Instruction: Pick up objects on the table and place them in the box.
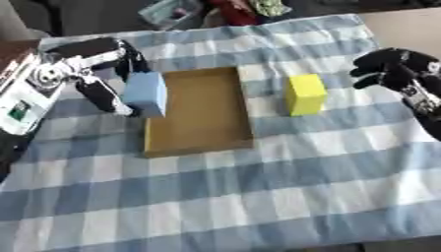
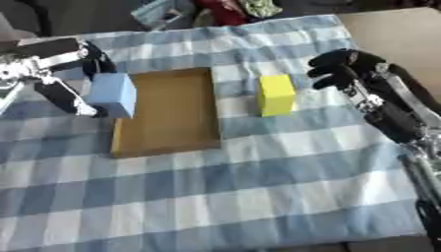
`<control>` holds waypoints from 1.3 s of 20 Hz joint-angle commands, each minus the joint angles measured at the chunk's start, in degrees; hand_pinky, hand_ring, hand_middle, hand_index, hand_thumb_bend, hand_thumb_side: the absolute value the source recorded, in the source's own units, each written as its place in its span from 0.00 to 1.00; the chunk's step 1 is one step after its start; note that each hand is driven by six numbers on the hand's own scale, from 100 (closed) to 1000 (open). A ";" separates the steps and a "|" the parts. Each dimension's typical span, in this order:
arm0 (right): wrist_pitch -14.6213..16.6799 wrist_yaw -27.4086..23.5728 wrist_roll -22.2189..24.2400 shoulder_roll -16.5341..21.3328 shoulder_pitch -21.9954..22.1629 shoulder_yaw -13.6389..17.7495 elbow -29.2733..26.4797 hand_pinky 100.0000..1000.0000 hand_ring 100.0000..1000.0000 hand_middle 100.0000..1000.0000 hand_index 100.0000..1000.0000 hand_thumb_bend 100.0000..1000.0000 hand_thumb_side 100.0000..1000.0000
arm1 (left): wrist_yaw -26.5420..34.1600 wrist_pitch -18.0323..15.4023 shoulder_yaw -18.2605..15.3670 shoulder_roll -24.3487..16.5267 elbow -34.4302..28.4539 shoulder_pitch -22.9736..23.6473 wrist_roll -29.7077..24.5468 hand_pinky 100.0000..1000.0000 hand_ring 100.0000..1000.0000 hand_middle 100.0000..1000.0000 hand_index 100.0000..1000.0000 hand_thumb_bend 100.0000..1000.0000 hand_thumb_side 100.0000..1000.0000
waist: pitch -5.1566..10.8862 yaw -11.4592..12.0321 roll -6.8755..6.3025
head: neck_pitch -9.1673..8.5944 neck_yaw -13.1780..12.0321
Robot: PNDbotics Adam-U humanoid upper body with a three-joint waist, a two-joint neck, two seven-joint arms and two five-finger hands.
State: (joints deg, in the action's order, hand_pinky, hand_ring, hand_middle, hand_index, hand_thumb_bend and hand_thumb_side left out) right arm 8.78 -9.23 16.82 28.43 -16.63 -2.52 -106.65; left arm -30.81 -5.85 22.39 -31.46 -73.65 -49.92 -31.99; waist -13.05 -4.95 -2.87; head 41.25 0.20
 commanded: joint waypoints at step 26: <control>0.26 0.00 0.02 1.06 -0.74 0.54 -0.17 0.66 0.74 0.71 0.74 0.00 0.65 | 3.43 -0.27 2.40 -4.05 -6.58 1.66 -6.24 0.63 0.56 0.56 0.75 0.78 0.16 | 1.19 0.30 -0.04 | 0.14 0.87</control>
State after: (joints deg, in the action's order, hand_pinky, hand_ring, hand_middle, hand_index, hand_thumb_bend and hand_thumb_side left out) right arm 8.84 -9.24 16.86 28.04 -16.84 -2.50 -106.31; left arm -27.75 -6.42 25.82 -33.22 -78.56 -47.47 -38.28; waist -13.05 -4.66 -3.09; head 41.25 0.87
